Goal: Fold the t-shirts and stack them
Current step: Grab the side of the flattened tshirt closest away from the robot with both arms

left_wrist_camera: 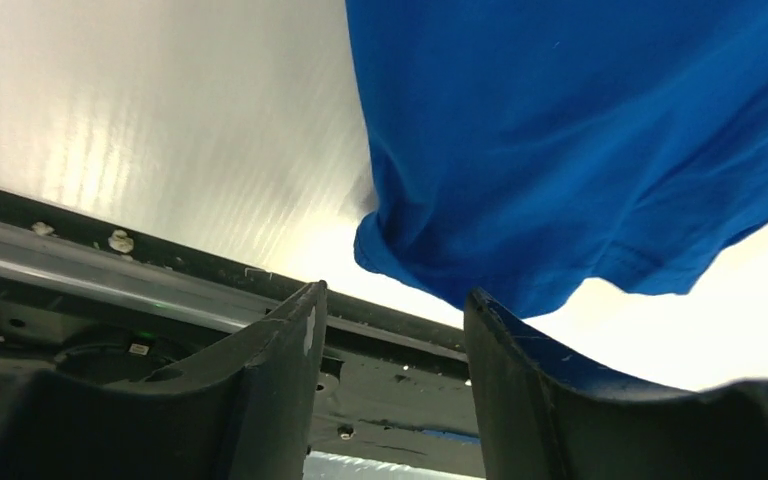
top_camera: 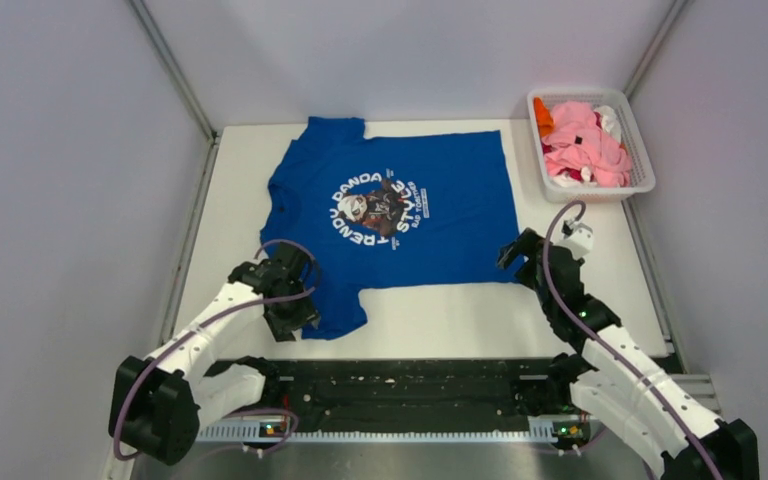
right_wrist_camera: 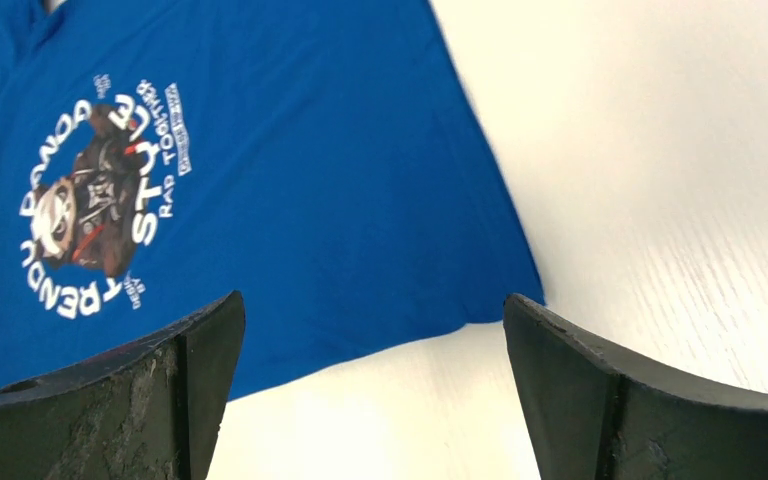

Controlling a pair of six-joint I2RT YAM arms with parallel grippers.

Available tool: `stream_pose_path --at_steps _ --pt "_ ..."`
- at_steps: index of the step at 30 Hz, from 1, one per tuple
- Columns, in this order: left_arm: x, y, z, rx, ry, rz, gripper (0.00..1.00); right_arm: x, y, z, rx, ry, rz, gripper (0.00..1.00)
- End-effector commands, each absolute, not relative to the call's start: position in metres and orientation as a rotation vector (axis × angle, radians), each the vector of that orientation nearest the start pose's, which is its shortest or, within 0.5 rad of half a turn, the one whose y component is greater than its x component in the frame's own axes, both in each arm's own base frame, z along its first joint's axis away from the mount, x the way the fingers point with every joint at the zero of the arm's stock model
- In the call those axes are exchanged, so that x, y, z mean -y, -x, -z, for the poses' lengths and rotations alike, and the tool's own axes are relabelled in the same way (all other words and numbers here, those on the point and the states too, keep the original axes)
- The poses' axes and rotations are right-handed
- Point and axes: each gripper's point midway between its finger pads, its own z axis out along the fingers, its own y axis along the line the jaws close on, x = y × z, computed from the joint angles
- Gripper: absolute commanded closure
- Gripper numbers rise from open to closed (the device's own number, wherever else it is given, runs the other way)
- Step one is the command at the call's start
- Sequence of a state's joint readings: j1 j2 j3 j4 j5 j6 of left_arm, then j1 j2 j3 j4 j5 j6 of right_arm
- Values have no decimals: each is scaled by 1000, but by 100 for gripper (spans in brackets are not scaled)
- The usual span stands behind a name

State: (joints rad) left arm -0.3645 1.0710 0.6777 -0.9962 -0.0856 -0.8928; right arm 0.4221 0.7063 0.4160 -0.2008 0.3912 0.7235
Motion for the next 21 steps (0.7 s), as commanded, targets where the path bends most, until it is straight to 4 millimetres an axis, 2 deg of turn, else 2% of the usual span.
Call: stream_pose_path --at_steps 1,4,9,14,19,21 --pt "95 -137 -43 -2865 812 218 44 -56 -264 -123 -1945 -616 -236 1" --pt "94 -135 -32 -2881 828 191 46 -58 -264 -120 -1960 -608 -235 1" --pt "96 -143 -23 -2867 830 196 50 -61 -264 -116 -1984 -593 -235 1" --pt "76 -148 -14 -2824 833 35 50 -63 -265 -115 -1995 -585 -237 1" --pt "72 -153 -10 -2816 815 -5 50 -65 -265 -112 -2005 -574 -243 1" --pt "75 -154 -10 -2820 812 11 59 -64 -264 -111 -2011 -577 -241 1"
